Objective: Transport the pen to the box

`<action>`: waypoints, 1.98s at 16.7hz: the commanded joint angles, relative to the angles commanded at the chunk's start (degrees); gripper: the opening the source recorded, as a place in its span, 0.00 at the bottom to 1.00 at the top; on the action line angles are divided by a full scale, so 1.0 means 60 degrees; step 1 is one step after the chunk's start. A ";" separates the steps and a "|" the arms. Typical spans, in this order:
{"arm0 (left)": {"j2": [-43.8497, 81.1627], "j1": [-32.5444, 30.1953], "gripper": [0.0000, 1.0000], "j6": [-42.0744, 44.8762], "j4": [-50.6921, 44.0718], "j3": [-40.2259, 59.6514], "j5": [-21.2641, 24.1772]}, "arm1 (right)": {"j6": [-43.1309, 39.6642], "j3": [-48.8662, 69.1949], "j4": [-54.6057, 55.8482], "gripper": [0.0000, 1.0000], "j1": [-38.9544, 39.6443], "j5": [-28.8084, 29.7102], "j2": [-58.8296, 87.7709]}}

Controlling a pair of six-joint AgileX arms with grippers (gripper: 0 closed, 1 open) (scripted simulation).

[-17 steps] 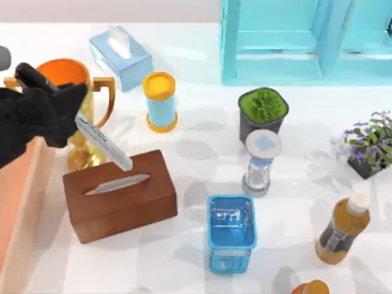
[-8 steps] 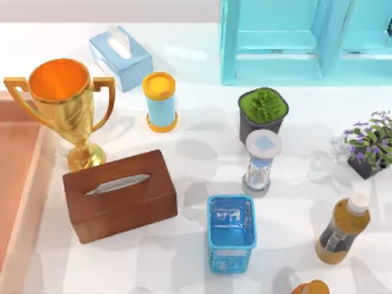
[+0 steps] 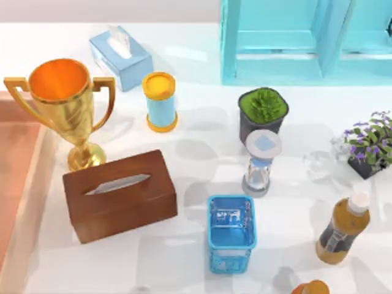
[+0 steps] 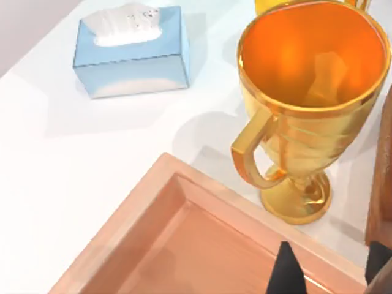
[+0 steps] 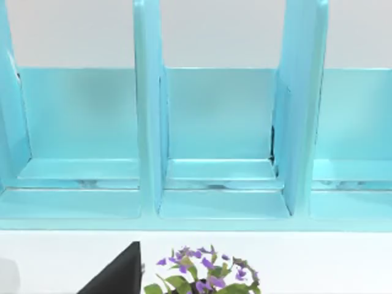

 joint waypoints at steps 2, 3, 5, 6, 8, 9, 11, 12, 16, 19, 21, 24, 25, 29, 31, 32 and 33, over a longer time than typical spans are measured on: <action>0.0784 0.0409 0.00 0.1924 -0.1314 0.0495 0.0516 | 0.0000 0.0000 0.0000 1.00 0.0000 0.0000 0.0000; 0.1147 0.0572 0.00 0.2757 -0.1898 0.0669 0.0727 | 0.0000 0.0000 0.0000 1.00 0.0000 0.0000 0.0000; 0.1790 0.0825 0.00 0.4138 -0.2921 0.0892 0.1070 | 0.0000 0.0000 0.0000 1.00 0.0000 0.0000 0.0000; 0.2069 0.0923 0.00 0.4702 -0.3369 0.0965 0.1214 | 0.0000 0.0000 0.0000 1.00 0.0000 0.0000 0.0000; 0.2538 0.1061 0.00 0.5581 -0.4119 0.1060 0.1450 | 0.0000 0.0000 0.0000 1.00 0.0000 0.0000 0.0000; 0.2723 0.1101 0.00 0.5897 -0.4402 0.1087 0.1538 | 0.0000 0.0000 0.0000 1.00 0.0000 0.0000 0.0000; 0.2933 0.1122 0.00 0.6226 -0.4707 0.1106 0.1629 | 0.0000 0.0000 0.0000 1.00 0.0000 0.0000 0.0000; 0.2958 0.1123 0.00 0.6262 -0.4741 0.1107 0.1638 | 0.0000 0.0000 0.0000 1.00 0.0000 0.0000 0.0000; 0.3325 0.1069 0.00 0.6259 -0.4485 0.1550 0.1622 | 0.0000 0.0000 0.0000 1.00 0.0000 0.0000 0.0000; 0.3210 0.0940 0.00 0.6003 -0.4147 0.1218 0.1631 | 0.0000 0.0000 0.0000 1.00 0.0000 0.0000 0.0000; 0.3108 0.0821 0.00 0.5736 -0.3587 0.0786 0.1690 | 0.0000 0.0000 0.0000 1.00 0.0000 0.0000 0.0000; 0.2951 0.0663 0.00 0.5383 -0.2905 0.0253 0.1774 | 0.0000 0.0000 0.0000 1.00 0.0000 0.0000 0.0000; 0.2899 0.0613 0.00 0.5261 -0.2679 0.0075 0.1798 | 0.0000 0.0000 0.0000 1.00 0.0000 0.0000 0.0000; 0.2696 0.0390 0.00 0.4778 -0.1725 -0.0660 0.1875 | 0.0000 0.0000 0.0000 1.00 0.0000 0.0000 0.0000; 0.2602 0.0267 0.00 0.4516 -0.1161 -0.1135 0.1930 | 0.0000 0.0000 0.0000 1.00 0.0000 0.0000 0.0000; 0.2575 0.0207 0.00 0.4396 -0.1011 -0.1290 0.1969 | 0.0000 0.0000 0.0000 1.00 0.0000 0.0000 0.0000; 0.2568 0.0175 0.00 0.4340 -0.0953 -0.1350 0.1992 | 0.0000 0.0000 0.0000 1.00 0.0000 0.0000 0.0000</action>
